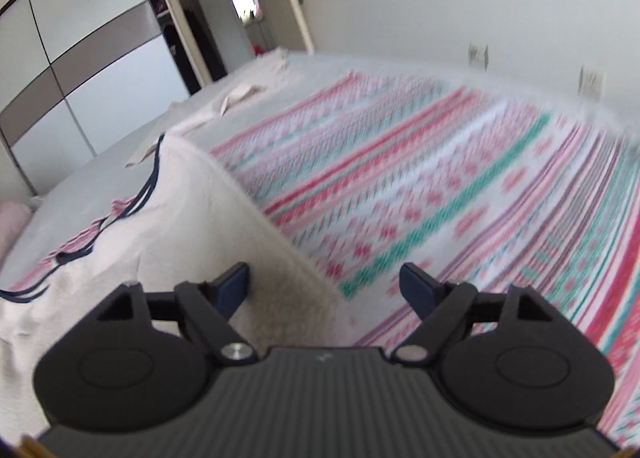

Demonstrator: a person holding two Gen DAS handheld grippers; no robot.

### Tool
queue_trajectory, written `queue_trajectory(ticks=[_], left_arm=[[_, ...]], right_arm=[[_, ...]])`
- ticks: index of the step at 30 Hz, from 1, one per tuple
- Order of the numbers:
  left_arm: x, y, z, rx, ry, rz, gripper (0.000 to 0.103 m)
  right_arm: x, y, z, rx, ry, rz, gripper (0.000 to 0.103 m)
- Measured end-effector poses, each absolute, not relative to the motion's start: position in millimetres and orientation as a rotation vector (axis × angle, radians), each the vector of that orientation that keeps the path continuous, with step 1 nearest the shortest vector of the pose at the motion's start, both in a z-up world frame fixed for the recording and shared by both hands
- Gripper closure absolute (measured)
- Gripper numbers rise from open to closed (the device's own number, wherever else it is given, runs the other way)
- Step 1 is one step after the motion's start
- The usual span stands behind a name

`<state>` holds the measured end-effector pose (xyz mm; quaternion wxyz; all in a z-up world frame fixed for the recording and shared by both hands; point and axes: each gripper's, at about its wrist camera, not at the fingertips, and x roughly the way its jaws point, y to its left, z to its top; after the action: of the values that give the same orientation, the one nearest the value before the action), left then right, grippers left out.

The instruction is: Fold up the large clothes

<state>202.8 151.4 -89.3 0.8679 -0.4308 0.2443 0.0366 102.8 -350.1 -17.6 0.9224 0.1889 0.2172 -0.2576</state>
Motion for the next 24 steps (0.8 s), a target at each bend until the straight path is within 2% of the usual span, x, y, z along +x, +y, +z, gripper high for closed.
queue_trajectory(ticks=[4, 7, 9, 10, 14, 16, 24], left_arm=[[205.1, 145.4, -87.8, -0.875, 0.489, 0.101, 0.027], [203.5, 141.2, -84.4, -0.864, 0.468, 0.125, 0.036], [201.7, 140.2, -81.6, -0.847, 0.452, 0.134, 0.041], [200.5, 139.2, -79.7, -0.839, 0.444, 0.137, 0.044], [199.4, 138.8, -75.6, -0.825, 0.429, 0.142, 0.046], [200.2, 138.8, -76.2, -0.823, 0.431, 0.144, 0.046], [203.2, 138.2, -77.3, -0.807, 0.443, 0.145, 0.046]], right_arm=[[101.7, -309.3, 4.7, 0.183, 0.316, -0.509, 0.022], [110.2, -267.3, 13.2, 0.125, 0.267, -0.384, 0.022], [119.7, -239.5, 13.8, 0.135, 0.267, -0.262, 0.027], [125.6, -226.2, 12.6, 0.138, 0.272, -0.212, 0.033], [150.3, -175.6, 3.5, 0.103, 0.326, -0.089, 0.052], [158.8, -157.6, -3.0, 0.079, 0.346, -0.063, 0.056], [180.3, -130.5, -21.2, 0.045, 0.427, -0.039, 0.057]])
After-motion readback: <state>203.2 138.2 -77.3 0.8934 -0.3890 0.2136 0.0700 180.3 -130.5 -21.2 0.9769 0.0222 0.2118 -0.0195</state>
